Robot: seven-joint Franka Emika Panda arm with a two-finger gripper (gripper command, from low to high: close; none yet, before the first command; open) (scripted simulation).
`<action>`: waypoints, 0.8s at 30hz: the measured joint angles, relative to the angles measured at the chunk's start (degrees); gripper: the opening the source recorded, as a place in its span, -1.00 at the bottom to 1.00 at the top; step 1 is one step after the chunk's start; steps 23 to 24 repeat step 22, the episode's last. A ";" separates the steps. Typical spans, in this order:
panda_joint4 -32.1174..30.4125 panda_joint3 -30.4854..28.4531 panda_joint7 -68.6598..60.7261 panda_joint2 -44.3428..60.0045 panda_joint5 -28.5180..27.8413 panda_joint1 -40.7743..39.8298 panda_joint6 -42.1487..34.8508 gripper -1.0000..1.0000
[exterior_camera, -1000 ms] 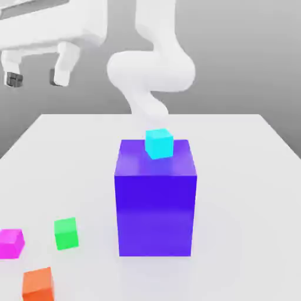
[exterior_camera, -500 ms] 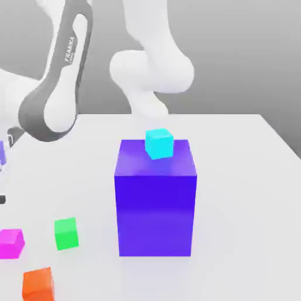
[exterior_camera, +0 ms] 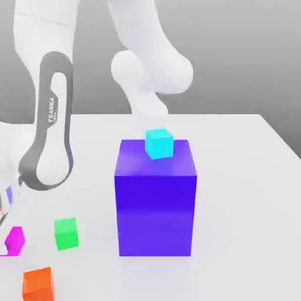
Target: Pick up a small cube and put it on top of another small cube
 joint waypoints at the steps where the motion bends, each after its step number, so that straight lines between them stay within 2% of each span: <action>1: -0.44 -0.61 0.70 -2.00 -0.94 0.42 -1.53 -1.00; 7: -9.49 -0.24 6.99 -14.62 -4.43 4.28 -4.71 -1.00; 12: -18.43 1.67 15.11 -24.73 -10.20 6.92 -5.66 -1.00; 14: -19.52 1.52 15.89 -23.40 -10.52 7.30 -3.27 -1.00; 18: -19.51 2.19 14.05 -15.99 -7.63 7.41 4.04 -1.00; 19: -19.44 2.63 13.39 -14.40 -6.73 7.16 5.54 1.00; 24: -19.44 2.63 13.39 -14.40 -6.73 7.16 5.54 1.00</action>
